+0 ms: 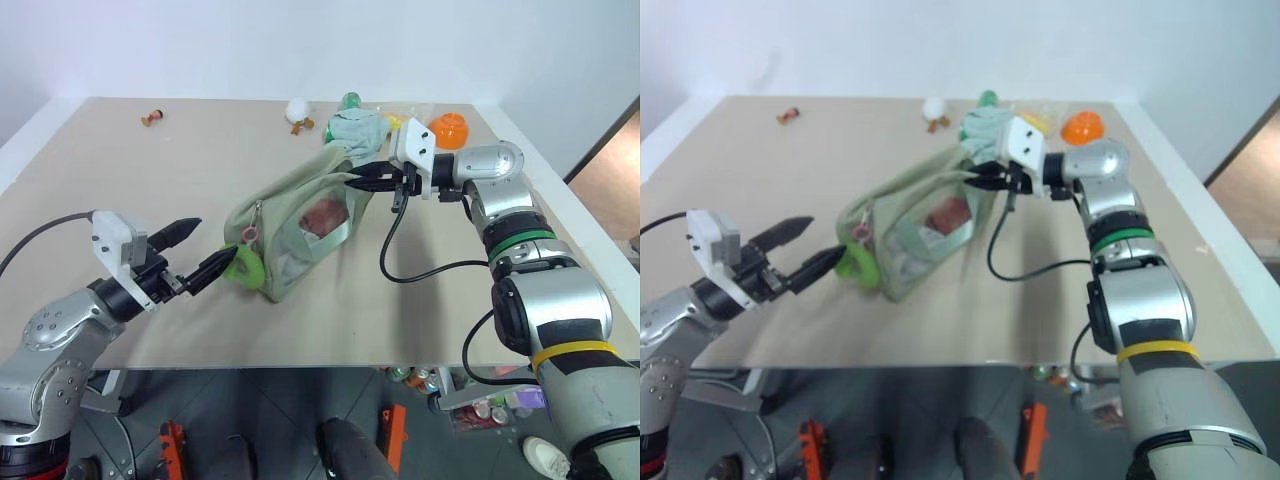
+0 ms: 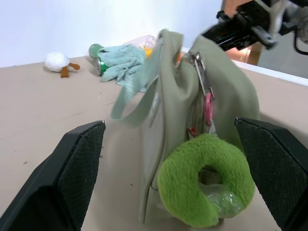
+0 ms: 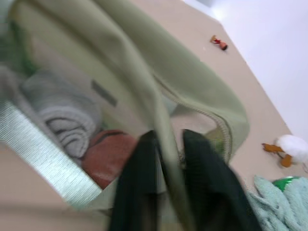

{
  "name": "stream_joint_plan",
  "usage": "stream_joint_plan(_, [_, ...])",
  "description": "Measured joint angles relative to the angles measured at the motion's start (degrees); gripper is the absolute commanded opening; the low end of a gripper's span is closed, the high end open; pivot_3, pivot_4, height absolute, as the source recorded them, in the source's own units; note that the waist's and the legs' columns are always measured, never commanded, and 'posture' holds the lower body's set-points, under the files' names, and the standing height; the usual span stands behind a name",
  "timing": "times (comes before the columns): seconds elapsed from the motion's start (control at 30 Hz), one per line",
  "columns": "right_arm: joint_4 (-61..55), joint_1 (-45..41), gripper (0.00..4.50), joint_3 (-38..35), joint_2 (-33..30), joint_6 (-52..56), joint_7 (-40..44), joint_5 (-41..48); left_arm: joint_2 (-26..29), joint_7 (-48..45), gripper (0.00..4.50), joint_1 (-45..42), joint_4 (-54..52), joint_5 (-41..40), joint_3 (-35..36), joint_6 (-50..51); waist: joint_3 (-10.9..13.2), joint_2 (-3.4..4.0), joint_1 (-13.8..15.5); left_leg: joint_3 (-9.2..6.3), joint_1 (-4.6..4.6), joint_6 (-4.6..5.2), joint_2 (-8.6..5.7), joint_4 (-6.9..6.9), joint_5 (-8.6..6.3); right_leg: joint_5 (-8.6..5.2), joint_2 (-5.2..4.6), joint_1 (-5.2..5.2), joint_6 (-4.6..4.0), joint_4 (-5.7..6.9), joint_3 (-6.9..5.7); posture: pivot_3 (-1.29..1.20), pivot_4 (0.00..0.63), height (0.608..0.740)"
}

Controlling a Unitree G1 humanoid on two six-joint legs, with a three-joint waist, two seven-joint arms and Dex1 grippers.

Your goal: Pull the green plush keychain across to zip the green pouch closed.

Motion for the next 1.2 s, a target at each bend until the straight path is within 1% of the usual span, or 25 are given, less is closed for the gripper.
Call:
stream_joint_plan(0.23, [-5.0,2.2,0.4,-0.6,-0.9,0.4,2.5,1.1,-0.4,-1.6,4.5,-4.1,4.1,1.7,-1.8,-1.3,0.0,0.0,0.1,-0.07,-0.02,-0.01,-0.02,-0.01,0.01,0.0,-0.02,0.01,0.02,0.01,-0.07,0.0,0.15,0.739])
stream_joint_plan(0.33, [-9.3,3.7,0.4,-0.5,-2.2,2.5,4.3,1.8,-0.9,-2.1,4.5,-5.6,5.4,2.1,-2.7,-1.5,0.0,0.04,0.2,-0.09,-0.06,-0.02,-0.05,0.0,0.01,0.0,-0.07,0.01,0.02,0.01,-0.07,0.0,0.15,0.739])
stream_joint_plan(0.43, [-16.2,6.1,0.4,-0.5,-4.0,7.5,5.2,2.7,-1.0,-2.9,4.5,-6.1,6.5,2.3,-3.1,-1.6,0.0,0.06,0.2,-0.1,-0.1,-0.02,-0.08,0.0,0.01,-0.01,-0.11,-0.02,0.04,0.01,-0.09,0.0,0.15,0.739])
stream_joint_plan(0.47, [-19.4,7.4,0.4,-0.5,-4.6,9.6,5.7,3.2,-1.0,-3.2,4.5,-6.3,6.7,2.3,-3.1,-1.7,0.0,0.06,0.3,-0.14,-0.11,-0.02,-0.08,0.0,0.01,-0.01,-0.11,-0.01,0.04,0.01,-0.12,0.0,0.15,0.739])
stream_joint_plan(0.63, [-41.5,16.5,0.4,-0.5,-9.7,27.8,5.4,6.1,-0.8,-4.3,4.5,-6.7,8.2,3.0,-2.9,-2.7,0.1,0.1,0.7,-0.37,-0.18,-0.02,-0.1,0.01,0.01,-0.04,-0.1,-0.02,0.09,0.06,-0.26,0.0,0.15,0.739])
stream_joint_plan(0.77, [-56.9,24.0,0.4,-1.9,-12.0,39.2,1.3,8.5,0.2,-5.2,4.5,-6.7,9.6,4.2,-2.7,-3.7,0.1,0.1,0.8,-0.45,-0.17,-0.02,-0.11,0.04,0.01,-0.08,-0.07,0.01,0.11,0.07,-0.31,0.0,0.15,0.739])
stream_joint_plan(0.83, [-62.0,26.8,0.4,-2.5,-12.4,43.9,-1.3,9.3,0.8,-5.7,4.5,-6.9,10.4,4.5,-2.4,-3.8,0.1,0.11,0.8,-0.43,-0.16,-0.04,-0.11,0.07,0.03,-0.1,-0.07,0.0,0.15,0.09,-0.3,0.0,0.15,0.739])
stream_joint_plan(0.9, [-67.0,28.9,0.4,-2.8,-12.6,48.9,-3.8,10.2,0.7,-6.0,4.5,-7.2,10.6,4.5,-2.5,-3.8,0.1,0.11,0.8,-0.41,-0.16,-0.04,-0.11,0.13,0.07,-0.23,-0.07,0.01,0.38,0.09,-0.3,0.0,0.15,0.739])
stream_joint_plan(1.07, [-75.4,31.3,0.4,-3.0,-14.2,59.3,-7.6,13.1,0.7,-6.7,4.5,-7.5,10.8,4.5,-2.6,-3.8,0.1,0.11,0.8,-0.42,-0.13,0.01,-0.11,0.15,0.12,-0.21,-0.06,0.03,0.38,0.11,-0.3,0.0,0.15,0.739])
stream_joint_plan(1.2, [-80.2,31.7,0.4,-3.4,-15.6,66.6,-10.3,15.7,0.6,-7.2,4.5,-7.5,10.9,4.6,-3.4,-3.8,0.1,0.1,0.8,-0.42,-0.14,0.01,-0.1,0.14,0.13,-0.21,-0.05,0.02,0.38,0.12,-0.3,0.0,0.15,0.739])
